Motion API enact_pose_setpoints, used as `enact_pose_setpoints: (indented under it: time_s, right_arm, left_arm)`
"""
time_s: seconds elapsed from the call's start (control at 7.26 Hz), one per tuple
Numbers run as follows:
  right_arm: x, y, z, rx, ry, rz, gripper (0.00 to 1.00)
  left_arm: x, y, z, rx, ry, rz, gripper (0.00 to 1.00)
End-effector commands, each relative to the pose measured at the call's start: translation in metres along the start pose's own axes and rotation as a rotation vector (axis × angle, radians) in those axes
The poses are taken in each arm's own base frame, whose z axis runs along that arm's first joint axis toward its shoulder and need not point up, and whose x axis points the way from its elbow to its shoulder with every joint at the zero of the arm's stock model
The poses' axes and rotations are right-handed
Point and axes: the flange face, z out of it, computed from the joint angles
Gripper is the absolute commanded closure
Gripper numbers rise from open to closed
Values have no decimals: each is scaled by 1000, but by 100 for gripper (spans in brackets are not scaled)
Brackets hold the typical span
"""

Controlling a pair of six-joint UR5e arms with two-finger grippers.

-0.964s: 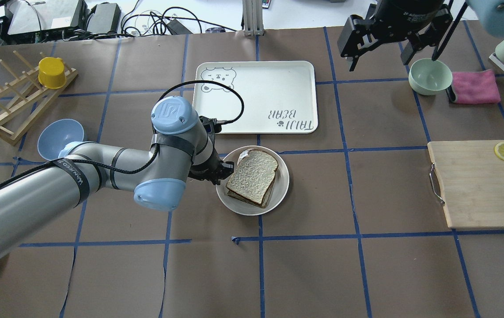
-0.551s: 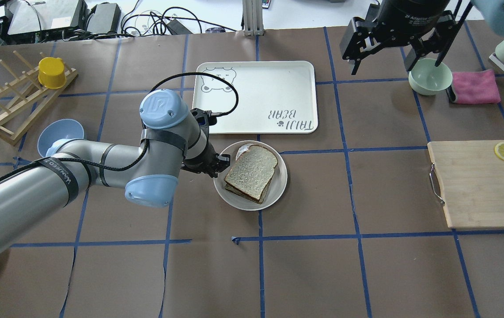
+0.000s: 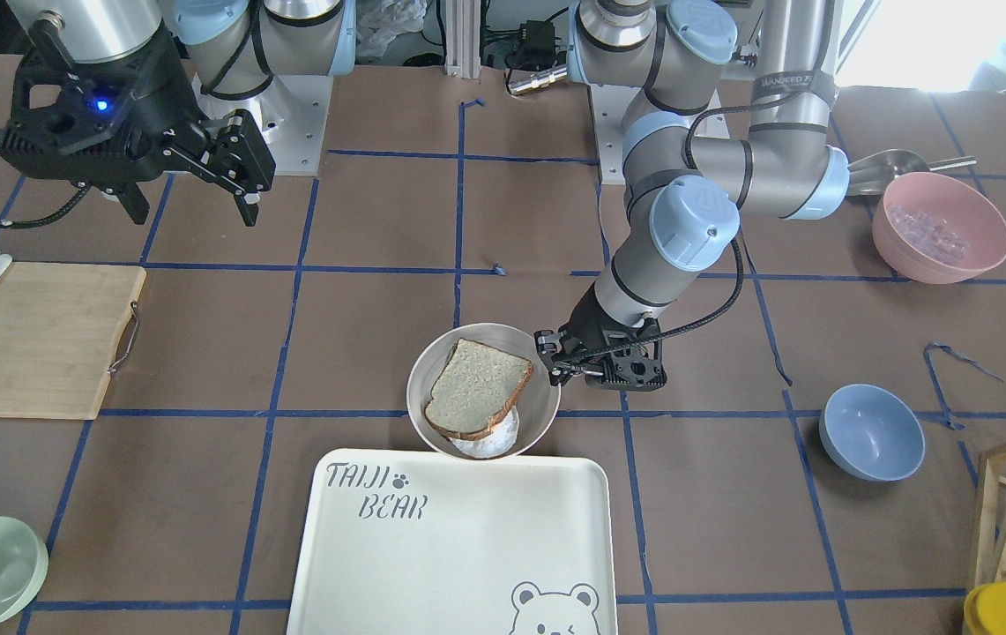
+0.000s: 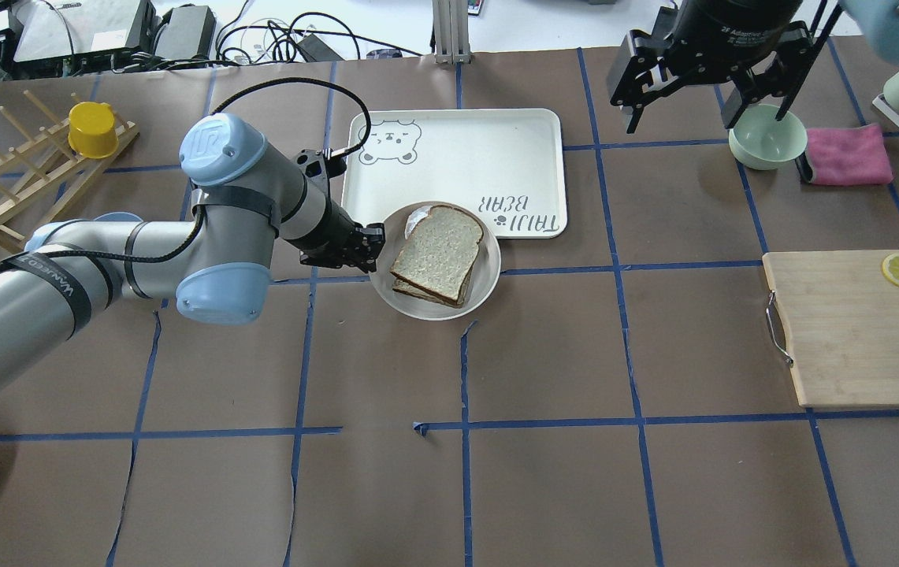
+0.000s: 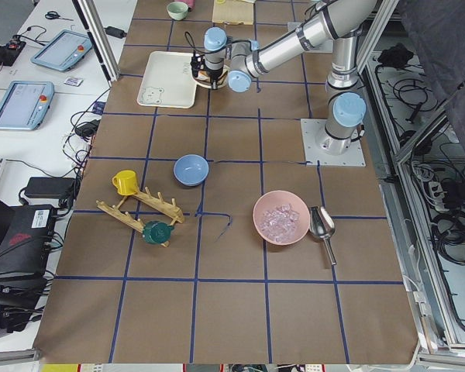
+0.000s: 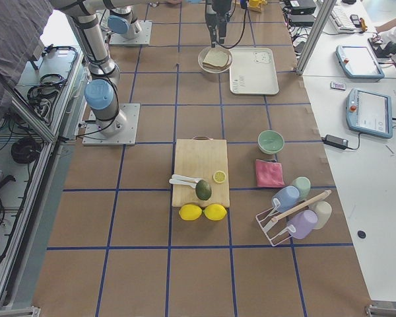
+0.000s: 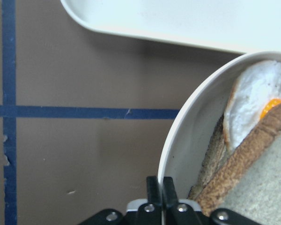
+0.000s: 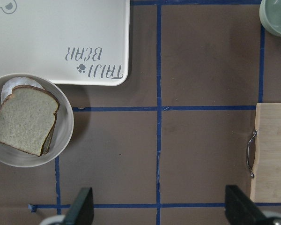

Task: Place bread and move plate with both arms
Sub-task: 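Slide the plate with the left gripper onto the white bear tray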

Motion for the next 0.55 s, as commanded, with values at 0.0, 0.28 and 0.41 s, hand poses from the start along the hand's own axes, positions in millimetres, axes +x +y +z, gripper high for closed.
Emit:
enact_pose_setpoints:
  time_s: [0.0,0.28,0.41]
  right_arm:
    - [-1,0,0,-1,-2,-1,0]
    - [0,0,1,-3,0,2,0]
    - [0,0,1,-6,0,2,0]
  left_arm:
    - [-7,-53,-16,5,35,-12,100]
    - [-7,-97,5,5,61,3,100]
    - [-4,-119,13,12,90,16,100]
